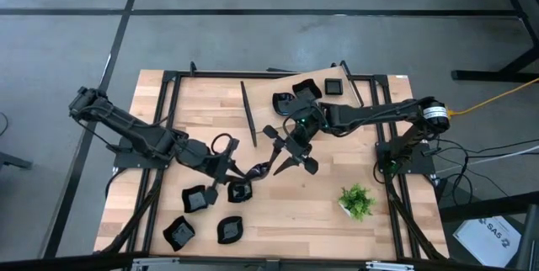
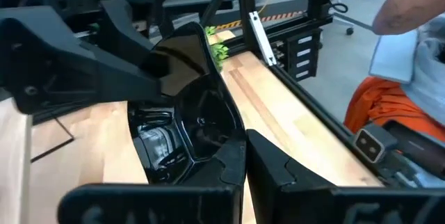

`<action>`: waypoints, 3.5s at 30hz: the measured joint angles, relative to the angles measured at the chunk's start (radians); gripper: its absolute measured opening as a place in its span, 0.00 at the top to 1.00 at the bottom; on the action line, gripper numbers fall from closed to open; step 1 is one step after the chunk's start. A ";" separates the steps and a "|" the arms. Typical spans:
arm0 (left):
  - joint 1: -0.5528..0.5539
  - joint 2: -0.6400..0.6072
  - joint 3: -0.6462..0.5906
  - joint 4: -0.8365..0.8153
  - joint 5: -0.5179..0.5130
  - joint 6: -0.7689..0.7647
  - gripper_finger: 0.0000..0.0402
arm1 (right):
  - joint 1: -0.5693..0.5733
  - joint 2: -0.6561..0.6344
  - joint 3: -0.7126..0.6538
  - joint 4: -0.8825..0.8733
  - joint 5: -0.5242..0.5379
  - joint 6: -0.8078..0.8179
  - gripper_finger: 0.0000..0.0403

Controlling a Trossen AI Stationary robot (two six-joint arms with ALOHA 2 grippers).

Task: Pick & Place Mini shaped plates
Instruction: Stack the leaf-shaped plate on top of the leaf-shaped plate on the shelf

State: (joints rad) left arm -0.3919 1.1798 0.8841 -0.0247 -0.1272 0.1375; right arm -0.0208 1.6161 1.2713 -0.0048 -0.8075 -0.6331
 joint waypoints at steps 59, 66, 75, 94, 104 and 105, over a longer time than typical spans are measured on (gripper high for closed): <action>0.120 0.000 0.000 -0.407 -0.239 -0.476 0.65 | 0.000 -0.019 0.100 -0.468 0.387 0.202 0.98; 0.120 0.000 0.000 -0.409 -0.238 -0.476 0.66 | -0.006 -0.021 0.206 -0.640 0.459 0.181 0.98; 0.120 0.000 0.000 -0.432 -0.239 -0.494 0.67 | -0.017 -0.028 0.302 -0.893 0.640 0.178 0.98; 0.120 0.000 0.000 -0.459 -0.273 -0.492 0.68 | -0.156 -0.032 0.273 -0.880 0.787 -0.159 0.98; 0.120 0.000 0.000 -0.459 -0.275 -0.480 0.68 | -0.232 -0.032 0.256 -0.803 0.724 -0.191 0.99; 0.120 0.000 0.000 -0.459 -0.275 -0.480 0.68 | -0.239 -0.032 0.256 -0.779 0.725 -0.143 0.99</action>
State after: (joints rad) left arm -0.2718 1.1801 0.8841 -0.4836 -0.4023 -0.3424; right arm -0.2595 1.5841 1.5272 -0.7837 -0.0822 -0.7763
